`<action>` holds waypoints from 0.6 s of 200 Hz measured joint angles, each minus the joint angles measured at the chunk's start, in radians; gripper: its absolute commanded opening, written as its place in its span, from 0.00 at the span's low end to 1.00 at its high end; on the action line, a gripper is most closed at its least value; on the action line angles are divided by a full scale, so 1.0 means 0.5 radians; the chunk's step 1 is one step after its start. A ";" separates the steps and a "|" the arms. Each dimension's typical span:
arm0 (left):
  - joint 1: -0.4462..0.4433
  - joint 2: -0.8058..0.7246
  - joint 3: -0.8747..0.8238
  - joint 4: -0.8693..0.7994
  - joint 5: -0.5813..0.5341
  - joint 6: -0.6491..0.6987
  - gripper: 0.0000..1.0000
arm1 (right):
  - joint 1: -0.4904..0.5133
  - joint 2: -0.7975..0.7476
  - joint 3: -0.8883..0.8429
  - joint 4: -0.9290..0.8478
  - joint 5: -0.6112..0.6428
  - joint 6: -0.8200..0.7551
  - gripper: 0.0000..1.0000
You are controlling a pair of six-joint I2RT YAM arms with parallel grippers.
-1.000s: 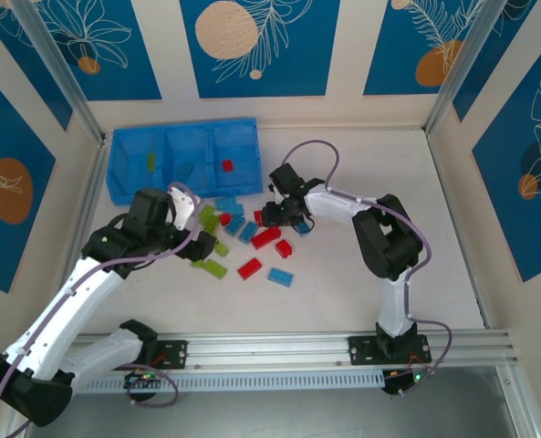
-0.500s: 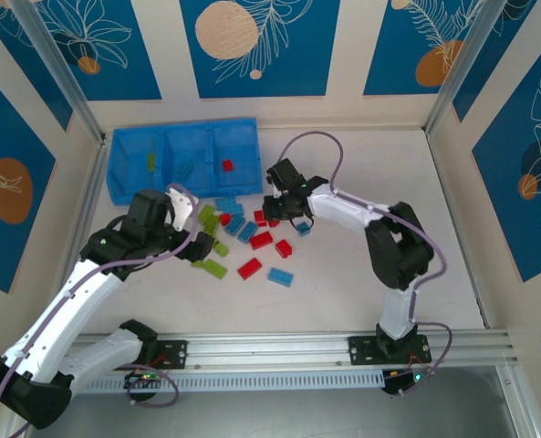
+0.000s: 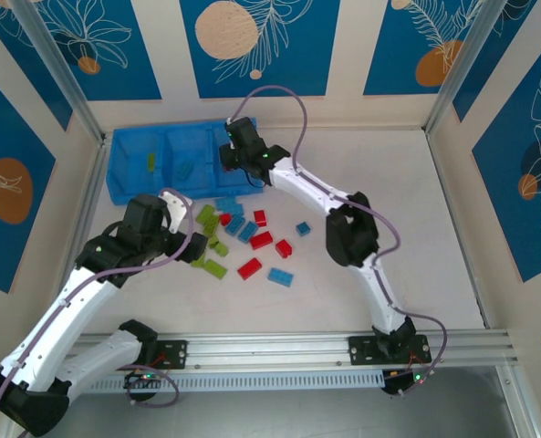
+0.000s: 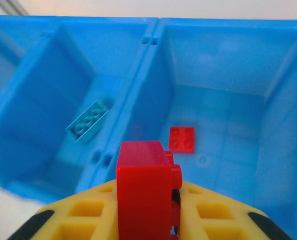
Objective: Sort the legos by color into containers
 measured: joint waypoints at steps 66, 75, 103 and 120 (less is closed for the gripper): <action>0.000 0.034 -0.001 0.000 -0.063 -0.003 1.00 | -0.016 0.059 0.431 -0.624 -0.179 -0.114 0.62; 0.000 0.040 -0.001 0.001 -0.069 -0.008 1.00 | -0.006 -0.159 0.189 -0.632 -0.239 -0.108 0.63; 0.000 0.114 0.005 -0.011 -0.078 -0.089 1.00 | 0.035 -0.984 -0.673 -0.536 -0.446 -0.074 0.70; 0.000 0.241 0.045 -0.037 -0.049 -0.217 0.92 | 0.062 -1.441 -1.073 -0.480 -0.565 -0.051 0.73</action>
